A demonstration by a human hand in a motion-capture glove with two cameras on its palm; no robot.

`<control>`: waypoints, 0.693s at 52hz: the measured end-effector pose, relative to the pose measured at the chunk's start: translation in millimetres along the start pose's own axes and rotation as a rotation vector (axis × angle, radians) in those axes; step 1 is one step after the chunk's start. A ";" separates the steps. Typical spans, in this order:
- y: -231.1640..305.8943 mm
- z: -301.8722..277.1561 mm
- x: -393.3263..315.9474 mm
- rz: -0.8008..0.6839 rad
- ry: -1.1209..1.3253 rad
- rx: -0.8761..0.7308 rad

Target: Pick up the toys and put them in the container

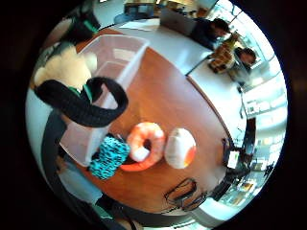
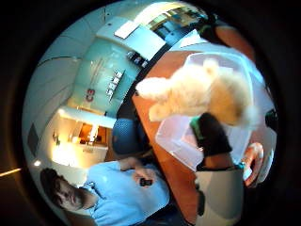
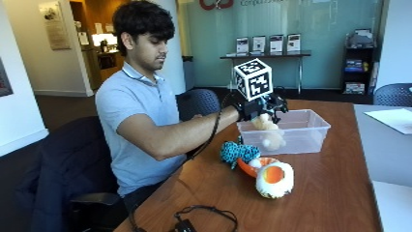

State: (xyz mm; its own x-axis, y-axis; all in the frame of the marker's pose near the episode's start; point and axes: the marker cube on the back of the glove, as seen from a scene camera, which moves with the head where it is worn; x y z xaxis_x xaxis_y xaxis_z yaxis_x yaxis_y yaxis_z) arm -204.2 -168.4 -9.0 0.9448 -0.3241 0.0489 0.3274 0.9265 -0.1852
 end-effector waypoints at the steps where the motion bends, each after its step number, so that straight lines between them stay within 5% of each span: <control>1: 4.4 -1.6 10.0 0.032 0.022 0.003; 12: 56.9 36.7 129.1 0.418 0.083 -0.233; 20: 90.4 70.7 174.6 0.499 -0.002 -0.320; 36: 89.9 71.1 193.3 0.439 -0.003 0.088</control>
State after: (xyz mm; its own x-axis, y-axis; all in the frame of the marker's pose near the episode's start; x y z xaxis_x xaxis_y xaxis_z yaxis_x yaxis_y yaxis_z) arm 8.9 -134.3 53.5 0.9945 0.1043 -0.0131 -0.1051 0.9889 -0.1052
